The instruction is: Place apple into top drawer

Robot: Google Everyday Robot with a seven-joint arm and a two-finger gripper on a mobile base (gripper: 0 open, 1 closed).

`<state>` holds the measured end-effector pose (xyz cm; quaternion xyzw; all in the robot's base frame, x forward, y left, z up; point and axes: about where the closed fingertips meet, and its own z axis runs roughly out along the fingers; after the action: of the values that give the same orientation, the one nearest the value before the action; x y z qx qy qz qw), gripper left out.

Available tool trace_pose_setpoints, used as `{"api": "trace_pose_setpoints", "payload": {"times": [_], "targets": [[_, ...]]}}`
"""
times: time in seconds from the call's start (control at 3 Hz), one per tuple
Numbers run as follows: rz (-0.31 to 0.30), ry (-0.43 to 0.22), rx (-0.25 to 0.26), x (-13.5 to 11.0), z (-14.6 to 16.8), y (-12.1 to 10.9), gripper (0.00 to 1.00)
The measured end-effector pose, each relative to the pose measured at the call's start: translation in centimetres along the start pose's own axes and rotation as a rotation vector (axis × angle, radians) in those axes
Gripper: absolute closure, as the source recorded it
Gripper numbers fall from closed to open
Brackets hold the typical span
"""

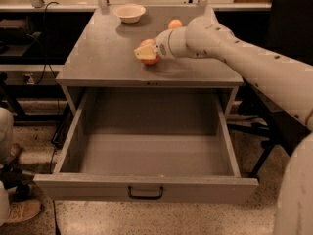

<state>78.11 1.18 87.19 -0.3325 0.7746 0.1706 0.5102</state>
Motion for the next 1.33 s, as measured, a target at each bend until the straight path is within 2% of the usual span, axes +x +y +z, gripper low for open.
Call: {"api": "trace_pose_setpoints", "payload": {"times": [0.33,0.67,1.0,1.33], "targets": [[0.015,-0.001,0.036,0.4,-3.6,-0.1,0.83],[0.049,0.093,0.088,2.0,-11.2,0.4,1.0],[0.088,0.22,0.053,3.7,-15.6,2.6,1.0],[0.115,0.327,-0.073,6.1,-17.5,5.7,1.0]]}}
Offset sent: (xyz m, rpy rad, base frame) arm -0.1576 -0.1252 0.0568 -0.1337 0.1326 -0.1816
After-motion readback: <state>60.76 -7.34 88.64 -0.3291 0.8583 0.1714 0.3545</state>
